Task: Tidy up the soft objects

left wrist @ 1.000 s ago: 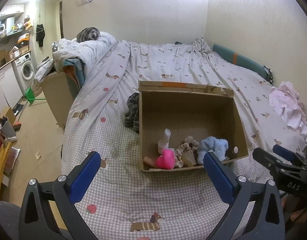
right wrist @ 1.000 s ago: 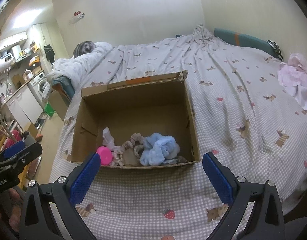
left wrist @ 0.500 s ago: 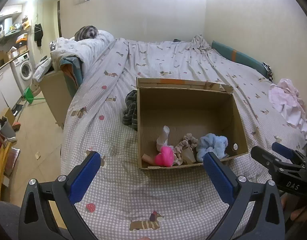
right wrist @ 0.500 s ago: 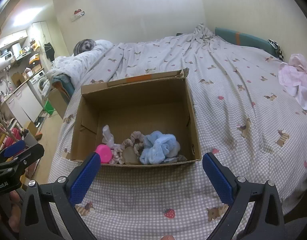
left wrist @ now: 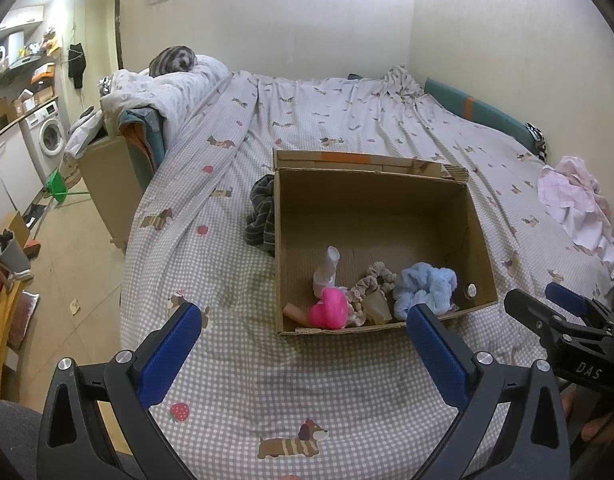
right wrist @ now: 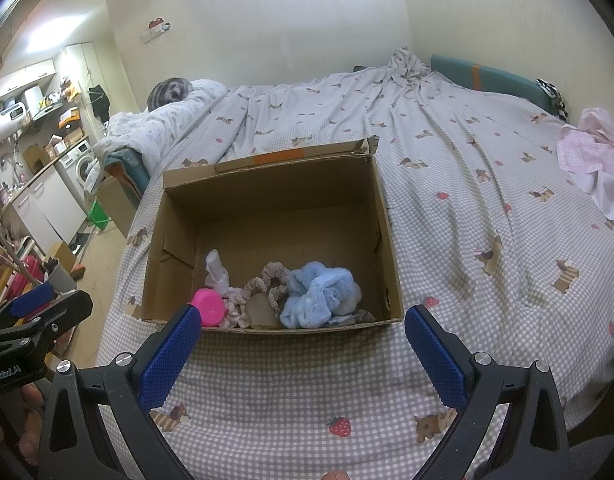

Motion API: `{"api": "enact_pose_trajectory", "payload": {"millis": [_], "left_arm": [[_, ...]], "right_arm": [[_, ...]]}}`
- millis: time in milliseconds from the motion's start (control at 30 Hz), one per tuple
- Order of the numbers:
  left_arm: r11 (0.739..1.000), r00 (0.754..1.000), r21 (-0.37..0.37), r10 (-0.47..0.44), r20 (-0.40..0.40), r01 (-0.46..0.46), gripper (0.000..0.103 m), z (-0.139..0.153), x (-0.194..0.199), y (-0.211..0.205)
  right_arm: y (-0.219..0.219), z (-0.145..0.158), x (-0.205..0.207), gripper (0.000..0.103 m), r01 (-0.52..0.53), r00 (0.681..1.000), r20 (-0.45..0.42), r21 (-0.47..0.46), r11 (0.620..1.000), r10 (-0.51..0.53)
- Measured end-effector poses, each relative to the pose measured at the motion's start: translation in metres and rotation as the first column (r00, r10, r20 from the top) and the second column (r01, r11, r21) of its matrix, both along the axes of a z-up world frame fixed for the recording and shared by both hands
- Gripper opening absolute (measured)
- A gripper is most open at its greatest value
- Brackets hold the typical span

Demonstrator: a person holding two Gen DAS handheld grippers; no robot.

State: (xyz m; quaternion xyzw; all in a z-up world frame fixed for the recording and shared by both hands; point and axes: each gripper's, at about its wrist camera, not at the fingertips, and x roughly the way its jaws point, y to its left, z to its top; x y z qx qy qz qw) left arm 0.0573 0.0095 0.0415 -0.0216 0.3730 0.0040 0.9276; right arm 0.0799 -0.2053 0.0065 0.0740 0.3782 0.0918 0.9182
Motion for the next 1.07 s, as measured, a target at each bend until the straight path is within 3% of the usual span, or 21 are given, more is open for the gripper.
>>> {"api": "enact_pose_trajectory", "payload": {"millis": [1067], "left_arm": [[0.999, 1.000, -0.034, 0.004, -0.018, -0.005, 0.102, -0.0072, 0.0024, 0.0043]], "right_arm": [[0.0093, 0.0082, 0.0014, 0.103, -0.010, 1.000, 0.029, -0.003, 1.000, 0.010]]}}
